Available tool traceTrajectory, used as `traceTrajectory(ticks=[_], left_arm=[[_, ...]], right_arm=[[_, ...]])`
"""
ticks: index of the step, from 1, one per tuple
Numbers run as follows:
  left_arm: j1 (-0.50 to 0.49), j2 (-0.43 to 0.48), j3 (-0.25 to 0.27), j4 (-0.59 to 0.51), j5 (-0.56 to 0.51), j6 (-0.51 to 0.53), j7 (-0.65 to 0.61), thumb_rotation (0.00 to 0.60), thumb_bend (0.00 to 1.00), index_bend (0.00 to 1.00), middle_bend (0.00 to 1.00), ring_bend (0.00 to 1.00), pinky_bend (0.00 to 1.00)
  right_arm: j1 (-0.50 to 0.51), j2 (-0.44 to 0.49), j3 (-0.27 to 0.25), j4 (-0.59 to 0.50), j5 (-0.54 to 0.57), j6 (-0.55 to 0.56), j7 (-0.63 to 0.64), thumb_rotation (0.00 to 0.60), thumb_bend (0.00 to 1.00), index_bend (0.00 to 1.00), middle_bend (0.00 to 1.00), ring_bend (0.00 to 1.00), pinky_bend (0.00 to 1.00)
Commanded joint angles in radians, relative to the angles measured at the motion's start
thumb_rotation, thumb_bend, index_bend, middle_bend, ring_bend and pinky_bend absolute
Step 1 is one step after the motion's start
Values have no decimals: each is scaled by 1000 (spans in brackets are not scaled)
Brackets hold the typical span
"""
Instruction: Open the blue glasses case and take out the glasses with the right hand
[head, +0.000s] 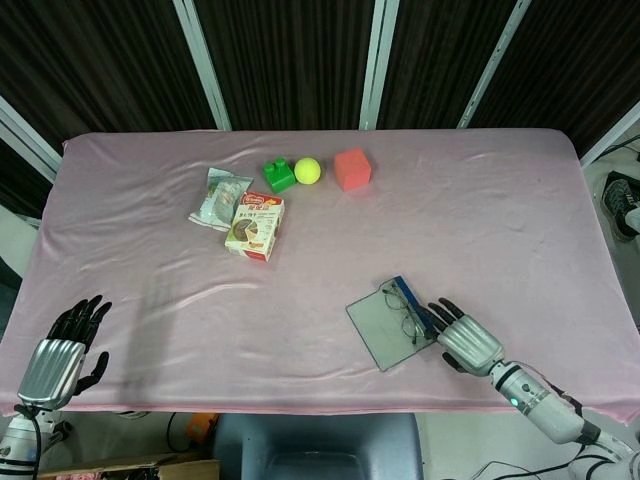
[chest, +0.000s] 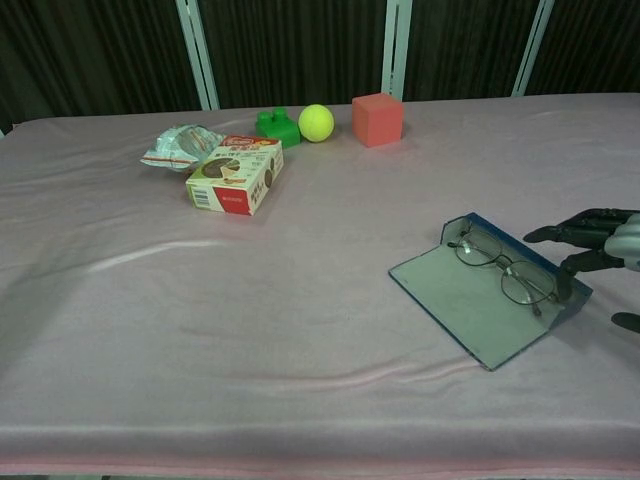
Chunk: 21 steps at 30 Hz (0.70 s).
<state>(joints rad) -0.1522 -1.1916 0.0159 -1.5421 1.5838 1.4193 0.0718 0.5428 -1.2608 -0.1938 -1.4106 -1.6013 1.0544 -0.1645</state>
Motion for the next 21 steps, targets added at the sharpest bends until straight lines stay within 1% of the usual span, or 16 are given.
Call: traceTrajectory(ticks=[1,5,9,13,18,21], left_arm=[[-2,-2,0,-1,-3,-3,5,600,434,0,0,0,136],[-5,-5,-1,-1,-8,-11,12,600,434,0,0,0,136],[-9,-7,-2,-1,-14,-20,13,600,433,0,0,0,136],[-12,-6,-5,-1,-25,-29,10,600,434,0,0,0,136],[-12,-4,-9,0,-34,-28,4,600,433,0,0,0,136],[-11,-3,-10,-1,-35,-24,2,600,433,0,0,0,137]], right_arm=[[-11,-4,14,38,8,0,17,600,550,479,102,71,0],[-18,-16,40,84,26,0,20,600,551,480,102,71,0],[-11,-39,76,130,67,-32,10,600,551,480,102,71,0],[17,-78,128,179,117,-83,-20,600,551,480,102,71,0],[56,-145,197,244,166,-111,-76,600,551,479,102,71,0],[75,-168,219,261,185,-133,-88,600,551,478,102,71,0]])
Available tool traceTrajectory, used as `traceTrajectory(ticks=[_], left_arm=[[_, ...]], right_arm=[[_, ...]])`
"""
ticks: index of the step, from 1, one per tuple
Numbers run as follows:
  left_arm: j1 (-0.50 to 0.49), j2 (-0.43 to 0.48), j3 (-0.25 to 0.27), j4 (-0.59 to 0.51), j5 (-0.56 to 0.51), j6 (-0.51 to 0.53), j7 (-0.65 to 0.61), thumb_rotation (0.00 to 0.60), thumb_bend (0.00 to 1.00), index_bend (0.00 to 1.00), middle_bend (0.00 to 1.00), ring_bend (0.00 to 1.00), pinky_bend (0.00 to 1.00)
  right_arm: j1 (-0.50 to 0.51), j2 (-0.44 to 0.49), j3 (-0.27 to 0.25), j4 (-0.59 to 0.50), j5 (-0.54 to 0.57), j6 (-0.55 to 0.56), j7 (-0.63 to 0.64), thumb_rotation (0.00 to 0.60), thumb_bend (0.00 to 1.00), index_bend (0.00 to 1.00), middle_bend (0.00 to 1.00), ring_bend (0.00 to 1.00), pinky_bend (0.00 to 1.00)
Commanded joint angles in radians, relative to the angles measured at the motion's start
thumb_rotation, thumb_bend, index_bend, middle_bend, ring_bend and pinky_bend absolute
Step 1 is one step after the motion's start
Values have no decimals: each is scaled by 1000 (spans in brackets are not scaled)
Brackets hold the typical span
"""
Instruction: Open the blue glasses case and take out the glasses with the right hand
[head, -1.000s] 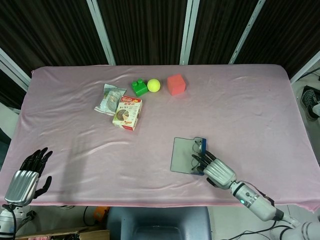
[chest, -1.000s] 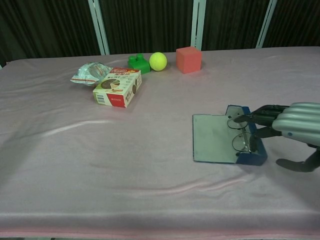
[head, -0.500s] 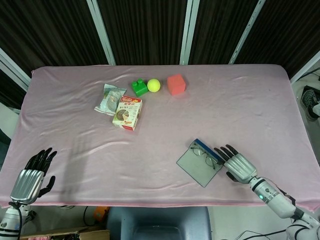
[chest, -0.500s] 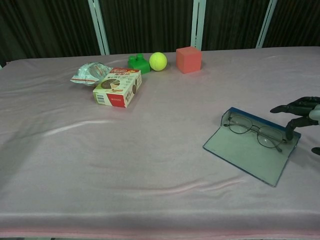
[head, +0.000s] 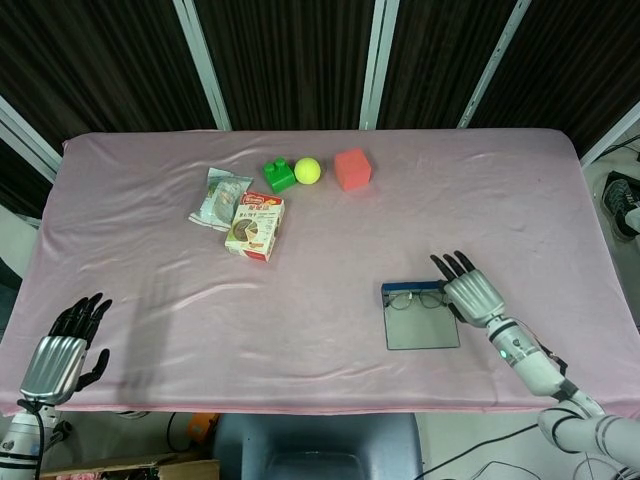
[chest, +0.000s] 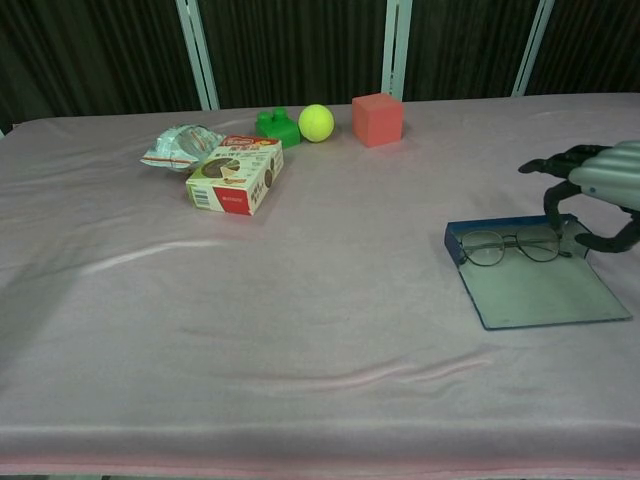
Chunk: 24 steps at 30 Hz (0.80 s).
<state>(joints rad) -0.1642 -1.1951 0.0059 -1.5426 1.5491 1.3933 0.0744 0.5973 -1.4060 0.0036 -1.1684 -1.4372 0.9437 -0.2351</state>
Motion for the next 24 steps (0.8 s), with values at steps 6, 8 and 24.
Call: traceTrajectory(ticks=[6,8,24], left_arm=[[7,6,0,-6,4,18,-10,600,434,0,1,0,137],[7,8,-1,-5,4,20,-16,600,433,0,2,0,137],[7,13,-3,-1,1,22,-35,600,424,0,3,1,138]], right_arm=[[8,-5,22,-24,16,-5,14,600,540,475,102,71,0],[-6,11,20,-43,5,23,38,600,521,476,102,71,0],[76,-70,88,17,77,-78,42,600,510,507,101,71,0]])
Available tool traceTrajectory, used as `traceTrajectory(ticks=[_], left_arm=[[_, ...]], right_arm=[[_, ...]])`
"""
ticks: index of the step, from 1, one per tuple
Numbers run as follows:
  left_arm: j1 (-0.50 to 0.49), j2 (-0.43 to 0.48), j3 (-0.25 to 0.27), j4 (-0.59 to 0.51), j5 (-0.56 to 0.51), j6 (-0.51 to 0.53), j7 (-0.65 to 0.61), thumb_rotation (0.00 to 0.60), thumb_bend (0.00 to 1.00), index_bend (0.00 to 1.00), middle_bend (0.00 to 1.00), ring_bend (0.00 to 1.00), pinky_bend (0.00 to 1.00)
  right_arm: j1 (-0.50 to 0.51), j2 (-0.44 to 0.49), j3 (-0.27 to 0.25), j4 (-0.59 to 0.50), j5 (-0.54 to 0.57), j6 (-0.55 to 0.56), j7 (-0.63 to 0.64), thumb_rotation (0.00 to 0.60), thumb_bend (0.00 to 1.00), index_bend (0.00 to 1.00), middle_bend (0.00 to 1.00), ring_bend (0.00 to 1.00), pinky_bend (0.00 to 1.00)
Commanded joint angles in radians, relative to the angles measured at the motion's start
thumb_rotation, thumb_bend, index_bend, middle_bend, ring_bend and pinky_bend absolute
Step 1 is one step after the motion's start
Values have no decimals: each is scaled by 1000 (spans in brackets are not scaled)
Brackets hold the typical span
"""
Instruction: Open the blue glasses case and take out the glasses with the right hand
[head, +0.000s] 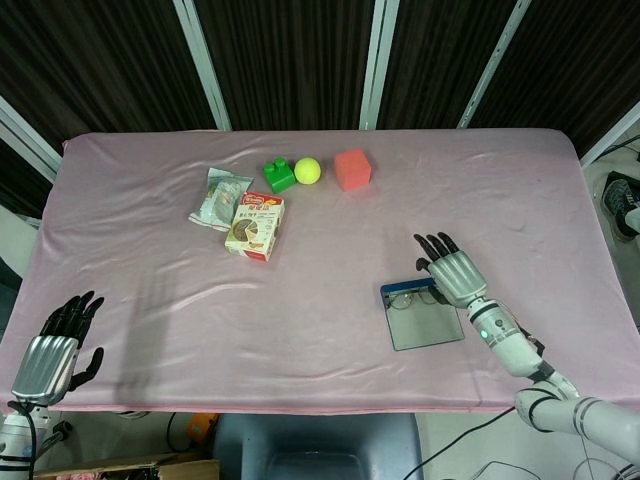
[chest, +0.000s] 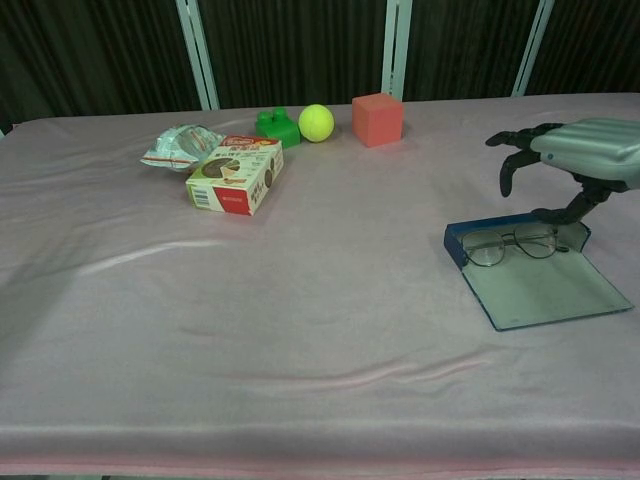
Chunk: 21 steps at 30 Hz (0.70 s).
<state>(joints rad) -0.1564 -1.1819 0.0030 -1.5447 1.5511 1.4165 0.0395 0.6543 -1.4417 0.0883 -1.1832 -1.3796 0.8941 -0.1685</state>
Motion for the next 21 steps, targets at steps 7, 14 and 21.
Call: traceTrajectory(ticks=[7,14,21], left_arm=[[0,1,0,1,-1,-2,0,600,421,0,3,0,139],[-3,0,1,3,-1,-5,0,600,421,0,3,1,139],[-3,-1,1,3,-1,-6,3,600,422,0,3,1,139]], right_arm=[[27,-68,0,69,23,-41,-27,600,510,540,100,71,0],[28,-66,-2,69,22,-36,-22,600,510,568,100,71,0],[30,-71,-3,75,26,-42,-21,600,511,595,100,72,0]])
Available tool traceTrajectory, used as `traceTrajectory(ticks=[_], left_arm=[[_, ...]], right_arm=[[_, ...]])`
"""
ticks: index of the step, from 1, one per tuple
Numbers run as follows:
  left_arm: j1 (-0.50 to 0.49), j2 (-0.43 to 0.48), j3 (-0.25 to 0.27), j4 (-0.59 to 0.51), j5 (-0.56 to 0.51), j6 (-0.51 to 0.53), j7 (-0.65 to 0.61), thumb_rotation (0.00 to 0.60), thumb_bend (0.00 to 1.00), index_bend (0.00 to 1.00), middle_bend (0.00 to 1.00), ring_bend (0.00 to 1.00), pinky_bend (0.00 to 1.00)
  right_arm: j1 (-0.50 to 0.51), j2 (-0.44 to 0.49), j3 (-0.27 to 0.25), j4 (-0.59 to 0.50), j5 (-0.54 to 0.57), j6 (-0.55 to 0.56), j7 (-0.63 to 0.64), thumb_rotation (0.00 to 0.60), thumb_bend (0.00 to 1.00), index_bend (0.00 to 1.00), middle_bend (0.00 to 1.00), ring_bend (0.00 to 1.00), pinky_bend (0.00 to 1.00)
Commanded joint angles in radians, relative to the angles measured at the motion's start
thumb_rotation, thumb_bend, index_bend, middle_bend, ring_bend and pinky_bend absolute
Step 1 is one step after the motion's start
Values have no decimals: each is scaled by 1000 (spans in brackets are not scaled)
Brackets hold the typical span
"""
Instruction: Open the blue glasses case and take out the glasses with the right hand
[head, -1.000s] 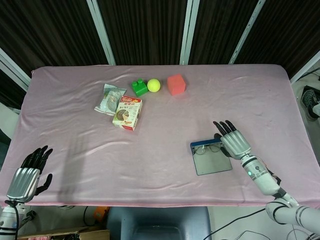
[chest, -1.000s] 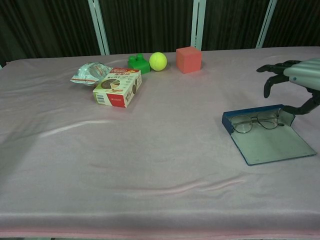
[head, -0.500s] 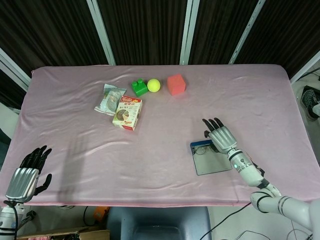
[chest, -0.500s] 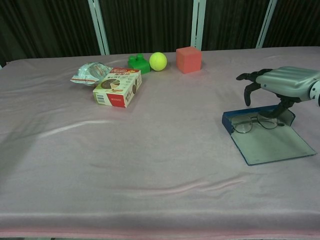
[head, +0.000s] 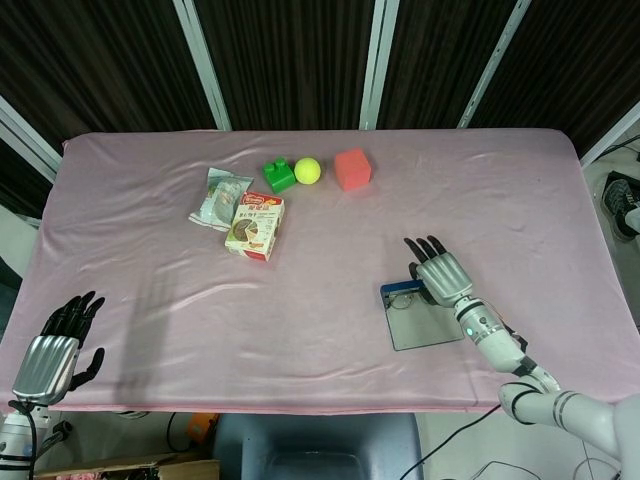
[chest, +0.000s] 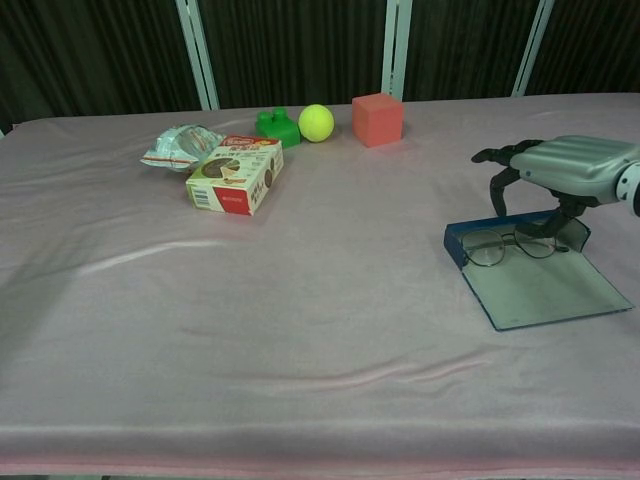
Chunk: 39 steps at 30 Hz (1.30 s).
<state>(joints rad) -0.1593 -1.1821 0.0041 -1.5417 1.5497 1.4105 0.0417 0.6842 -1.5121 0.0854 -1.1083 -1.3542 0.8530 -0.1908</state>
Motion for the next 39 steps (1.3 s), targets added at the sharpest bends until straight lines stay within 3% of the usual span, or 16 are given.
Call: traceTrajectory(ticks=[1,11,16,21,28,39], left_arm=[[0,-1,0,0,0,1,1,600,422,0,3,1,139],[-1,4,4,0,8,1,-13,600,421,0,3,1,138],[-1,3,4,1,8,2,-12,600,421,0,3,1,139],[-1,4,4,1,9,2,-14,600,421,0,3,1,138],[0,6,6,1,13,4,-18,600,420,0,2,1,138],[0,6,8,1,16,4,-17,600,421,0,3,1,138]], right_arm=[[1,0,0,-1,0,-1,1,600,510,599,100,72,0],[-2,3,2,-10,-3,13,18,600,510,637,100,76,0],[-15,-25,8,10,-39,86,63,600,510,647,109,86,0],[-31,-80,2,80,-117,213,125,600,510,655,118,86,0],[-58,-200,-16,258,-216,401,169,600,511,665,127,86,0],[-63,-286,-25,411,-234,436,235,600,511,666,135,86,0]])
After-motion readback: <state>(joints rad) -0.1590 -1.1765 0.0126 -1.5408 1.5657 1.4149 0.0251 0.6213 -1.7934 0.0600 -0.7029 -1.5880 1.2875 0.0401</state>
